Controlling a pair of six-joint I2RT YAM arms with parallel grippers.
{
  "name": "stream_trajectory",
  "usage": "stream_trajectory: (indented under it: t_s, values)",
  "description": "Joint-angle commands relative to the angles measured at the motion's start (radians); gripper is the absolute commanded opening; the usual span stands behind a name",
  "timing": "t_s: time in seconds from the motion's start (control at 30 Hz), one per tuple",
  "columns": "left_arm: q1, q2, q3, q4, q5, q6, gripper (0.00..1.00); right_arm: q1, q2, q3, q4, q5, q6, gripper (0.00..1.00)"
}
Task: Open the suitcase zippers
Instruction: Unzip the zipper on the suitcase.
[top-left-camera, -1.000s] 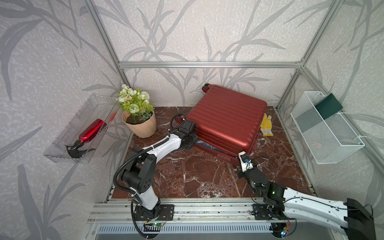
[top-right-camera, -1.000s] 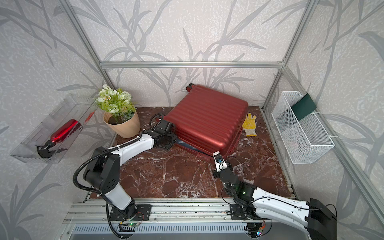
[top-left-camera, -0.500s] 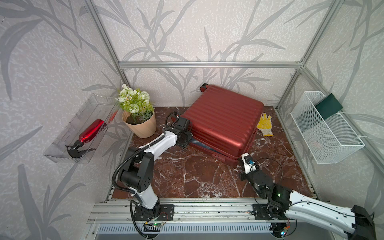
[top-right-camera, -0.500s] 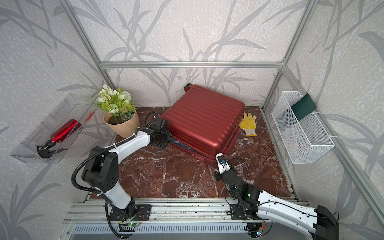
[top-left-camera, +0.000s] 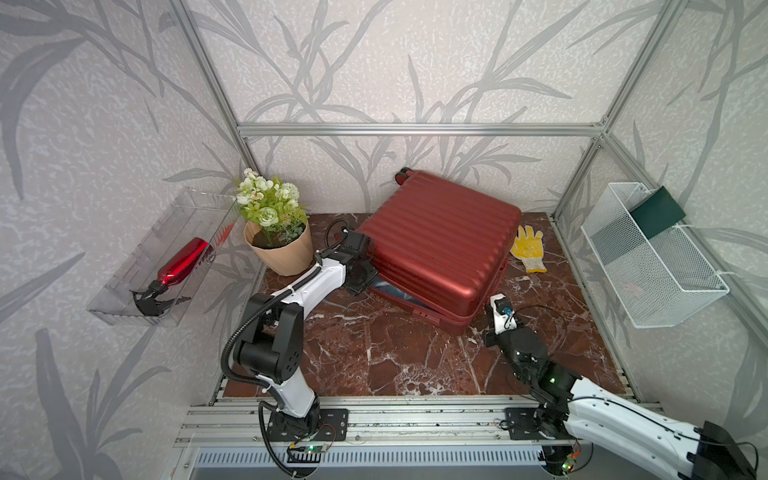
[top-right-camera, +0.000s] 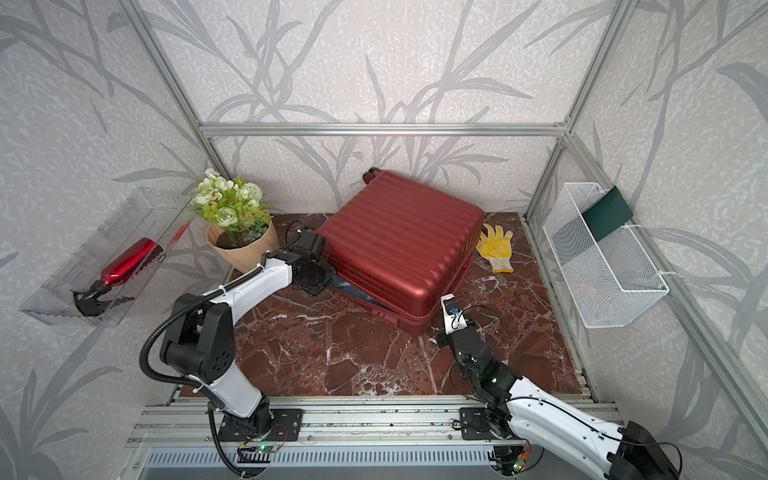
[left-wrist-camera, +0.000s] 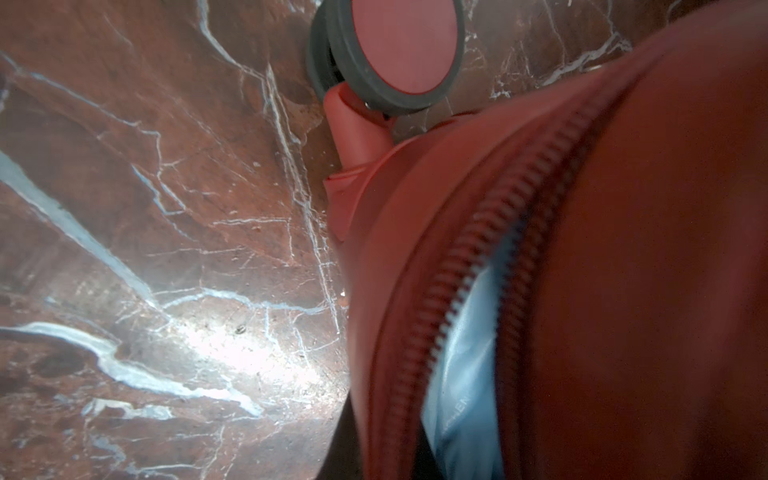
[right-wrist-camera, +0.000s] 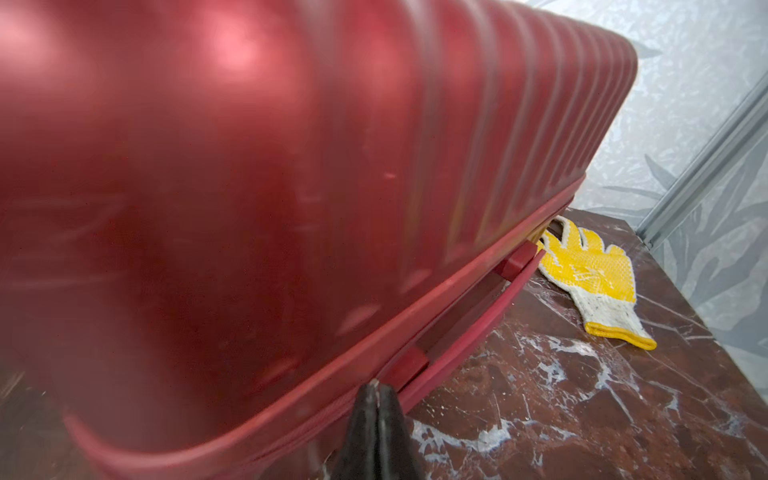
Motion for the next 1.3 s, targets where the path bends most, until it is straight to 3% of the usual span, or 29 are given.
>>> stream_trajectory:
  t_s: [0.0, 0.1, 0.33, 0.47, 0.6, 0.93, 1.27]
  values:
    - [0.059, -0.025, 0.047, -0.028, -0.116, 0.284, 0.00, -0.194, 0.060, 0.019, 0.192, 0.074, 0.031, 0.00]
    - [0.059, -0.039, 0.015, -0.012, -0.085, 0.340, 0.00, -0.297, 0.184, 0.049, 0.291, 0.009, 0.050, 0.00]
    - [0.060, -0.140, -0.103, 0.089, -0.054, 0.496, 0.00, -0.428, 0.535, 0.137, 0.675, -0.093, -0.019, 0.00]
    - [0.060, -0.180, -0.150, 0.135, -0.048, 0.563, 0.00, -0.483, 0.701, 0.225, 0.751, -0.140, -0.044, 0.00]
    - [0.066, -0.162, -0.131, 0.085, -0.113, 0.587, 0.00, -0.526, 0.815, 0.270, 0.832, -0.162, -0.069, 0.00]
    - [0.144, -0.127, -0.096, 0.060, -0.102, 0.700, 0.00, -0.676, 0.938, 0.287, 0.945, -0.296, -0.001, 0.00]
    - [0.208, -0.112, -0.088, 0.081, -0.049, 0.789, 0.00, -0.696, 0.894, 0.245, 0.915, -0.354, -0.013, 0.00]
